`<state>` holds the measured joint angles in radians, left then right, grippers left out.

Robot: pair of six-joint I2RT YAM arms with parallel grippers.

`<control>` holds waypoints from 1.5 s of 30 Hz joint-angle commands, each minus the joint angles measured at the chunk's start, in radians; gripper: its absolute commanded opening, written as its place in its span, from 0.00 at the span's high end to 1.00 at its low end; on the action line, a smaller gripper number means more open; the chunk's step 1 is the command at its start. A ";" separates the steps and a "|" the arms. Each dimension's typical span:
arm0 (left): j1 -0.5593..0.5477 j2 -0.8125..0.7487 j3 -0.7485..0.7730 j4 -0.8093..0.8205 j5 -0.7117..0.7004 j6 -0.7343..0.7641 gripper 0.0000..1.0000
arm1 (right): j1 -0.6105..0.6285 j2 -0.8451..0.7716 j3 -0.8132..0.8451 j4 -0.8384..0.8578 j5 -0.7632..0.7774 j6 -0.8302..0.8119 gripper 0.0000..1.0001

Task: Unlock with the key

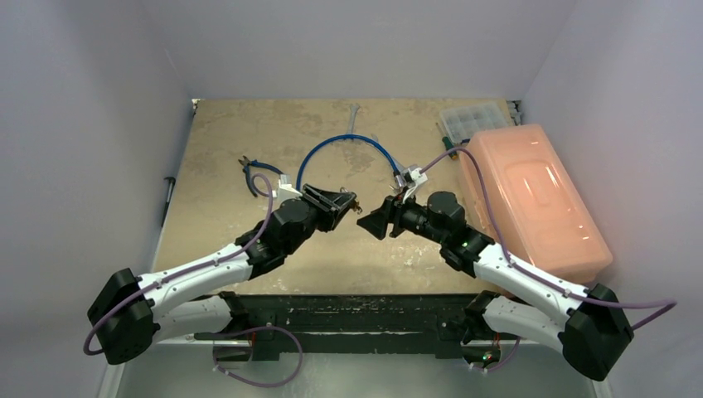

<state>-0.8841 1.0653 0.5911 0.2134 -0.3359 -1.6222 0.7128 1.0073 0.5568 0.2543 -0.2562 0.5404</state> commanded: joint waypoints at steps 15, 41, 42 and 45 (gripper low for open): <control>0.000 0.030 0.111 -0.114 0.076 -0.168 1.00 | 0.067 -0.019 0.086 0.039 0.232 -0.018 0.35; -0.001 -0.054 0.100 -0.194 0.033 -0.227 1.00 | 0.217 0.084 0.119 0.041 0.467 -0.086 0.45; 0.000 -0.054 0.099 -0.190 0.035 -0.228 1.00 | 0.217 0.085 0.115 0.050 0.469 -0.086 0.45; 0.000 -0.053 0.102 -0.187 0.037 -0.224 1.00 | 0.218 0.083 0.107 0.077 0.472 -0.085 0.46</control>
<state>-0.8795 1.0283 0.6510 -0.0257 -0.3023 -1.8236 0.9283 1.1042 0.6777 0.2584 0.1860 0.4767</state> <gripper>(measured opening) 0.379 0.549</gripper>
